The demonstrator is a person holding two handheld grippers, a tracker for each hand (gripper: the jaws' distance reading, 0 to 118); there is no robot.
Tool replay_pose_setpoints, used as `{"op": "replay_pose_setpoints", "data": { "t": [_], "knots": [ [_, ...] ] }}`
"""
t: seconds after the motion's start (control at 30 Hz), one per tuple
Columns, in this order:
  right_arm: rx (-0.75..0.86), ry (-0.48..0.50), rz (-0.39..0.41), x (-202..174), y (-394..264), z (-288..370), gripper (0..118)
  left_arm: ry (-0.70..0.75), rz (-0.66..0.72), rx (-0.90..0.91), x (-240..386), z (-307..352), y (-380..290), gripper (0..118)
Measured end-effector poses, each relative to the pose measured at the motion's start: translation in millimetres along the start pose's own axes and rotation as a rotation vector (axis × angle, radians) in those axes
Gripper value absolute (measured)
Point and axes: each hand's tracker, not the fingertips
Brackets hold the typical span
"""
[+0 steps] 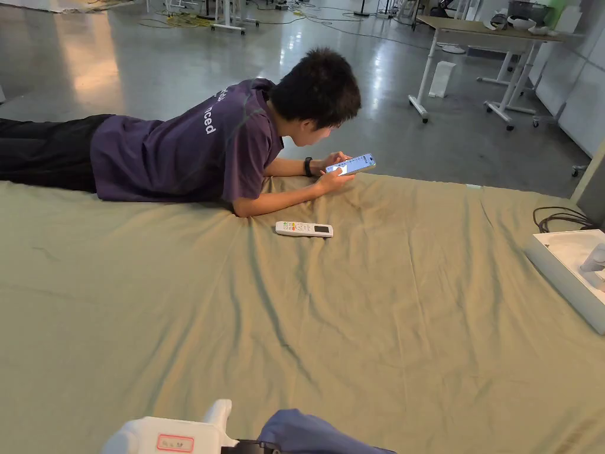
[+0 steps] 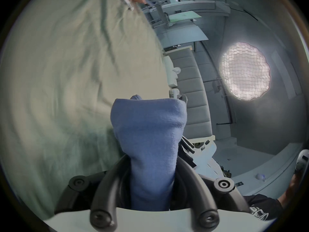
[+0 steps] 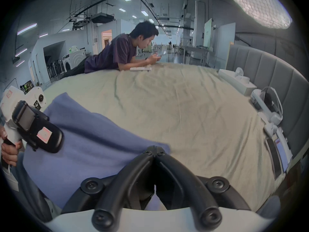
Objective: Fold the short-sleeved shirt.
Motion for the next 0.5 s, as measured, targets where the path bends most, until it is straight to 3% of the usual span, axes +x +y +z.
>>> {"op": "replay_pose_setpoints", "data": {
  "t": [0.27, 0.43, 0.47, 0.5],
  "knots": [
    [0.211, -0.011, 0.008, 15, 102, 23, 0, 0.023, -0.06, 0.094, 39, 121, 38, 19],
    [0.318, -0.019, 0.006, 19, 157, 39, 0, 0.14, -0.049, 0.17, 15, 224, 67, 19],
    [0.328, -0.021, 0.005, 19, 165, 41, 0, 0.176, -0.034, 0.177, 20, 163, 52, 19],
    [0.337, -0.025, 0.002, 19, 172, 43, 0, 0.215, -0.03, 0.189, 17, 212, 60, 19]
  ]
}}
